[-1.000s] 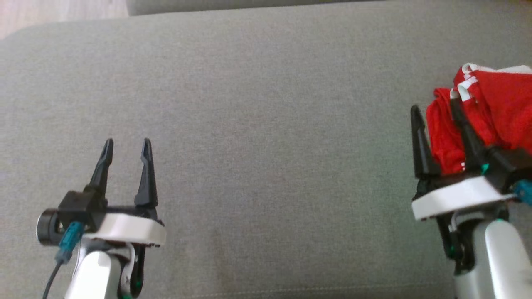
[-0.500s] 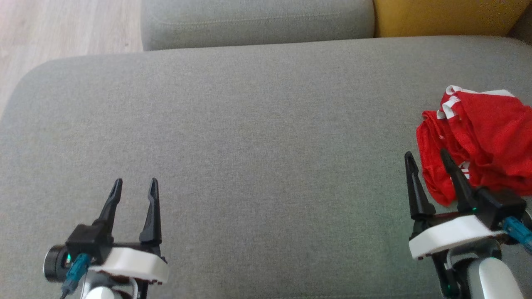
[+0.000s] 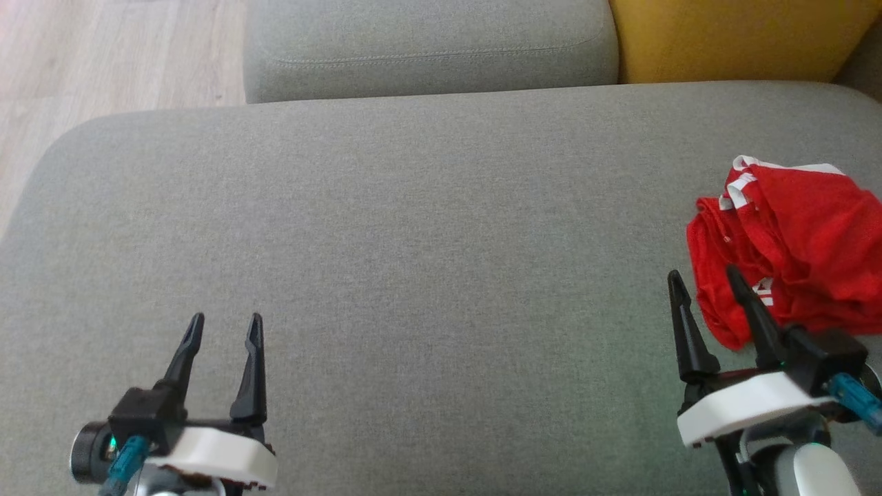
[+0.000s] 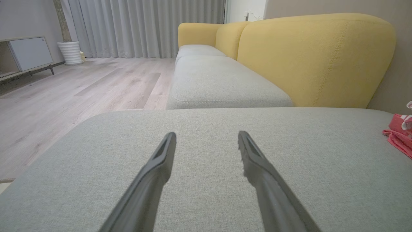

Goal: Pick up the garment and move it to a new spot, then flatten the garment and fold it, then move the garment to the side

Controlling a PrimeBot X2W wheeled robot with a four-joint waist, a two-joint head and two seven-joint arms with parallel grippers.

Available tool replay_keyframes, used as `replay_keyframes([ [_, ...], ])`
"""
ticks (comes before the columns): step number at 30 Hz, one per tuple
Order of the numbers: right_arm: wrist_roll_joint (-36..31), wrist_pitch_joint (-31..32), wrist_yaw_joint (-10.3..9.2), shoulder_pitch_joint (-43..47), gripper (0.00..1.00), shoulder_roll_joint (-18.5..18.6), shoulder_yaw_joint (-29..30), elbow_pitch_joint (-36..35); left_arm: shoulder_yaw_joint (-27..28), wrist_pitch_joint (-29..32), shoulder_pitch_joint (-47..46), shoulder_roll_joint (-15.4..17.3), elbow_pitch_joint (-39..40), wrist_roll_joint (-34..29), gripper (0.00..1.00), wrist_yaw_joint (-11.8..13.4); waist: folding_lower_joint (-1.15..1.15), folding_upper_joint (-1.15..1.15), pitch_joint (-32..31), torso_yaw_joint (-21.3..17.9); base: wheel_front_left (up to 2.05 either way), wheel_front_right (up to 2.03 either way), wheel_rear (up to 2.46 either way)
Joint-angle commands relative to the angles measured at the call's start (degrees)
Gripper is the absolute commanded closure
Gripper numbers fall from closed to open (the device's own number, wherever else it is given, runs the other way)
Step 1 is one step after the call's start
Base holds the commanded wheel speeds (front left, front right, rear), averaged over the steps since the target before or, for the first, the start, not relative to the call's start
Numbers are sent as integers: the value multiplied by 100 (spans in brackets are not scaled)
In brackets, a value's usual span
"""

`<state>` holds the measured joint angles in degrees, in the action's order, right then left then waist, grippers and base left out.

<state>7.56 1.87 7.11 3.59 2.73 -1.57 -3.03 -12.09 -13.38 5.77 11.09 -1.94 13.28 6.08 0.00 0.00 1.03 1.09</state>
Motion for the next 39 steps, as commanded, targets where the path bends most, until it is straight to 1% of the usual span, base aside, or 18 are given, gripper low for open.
replay_keyframes([
  [1,6,8,37,-92,0,15,-135,-228,202,-7,-192,133,214,19,0,29,0,0,-4,-3,0,0,0],
  [31,81,28,37,-23,0,15,-70,-256,61,29,-272,200,196,39,0,128,0,0,-9,-7,0,0,0],
  [32,60,23,-1,76,100,-3,35,-4,-138,66,-4,89,-18,0,100,104,0,0,-11,-7,0,0,0],
  [35,82,21,-2,110,100,-7,11,271,-212,68,50,25,-279,22,100,95,0,0,-11,-7,0,0,0],
  [39,371,12,-1,92,100,9,12,295,-165,111,25,9,-281,291,100,58,0,0,-13,-10,0,0,0],
])
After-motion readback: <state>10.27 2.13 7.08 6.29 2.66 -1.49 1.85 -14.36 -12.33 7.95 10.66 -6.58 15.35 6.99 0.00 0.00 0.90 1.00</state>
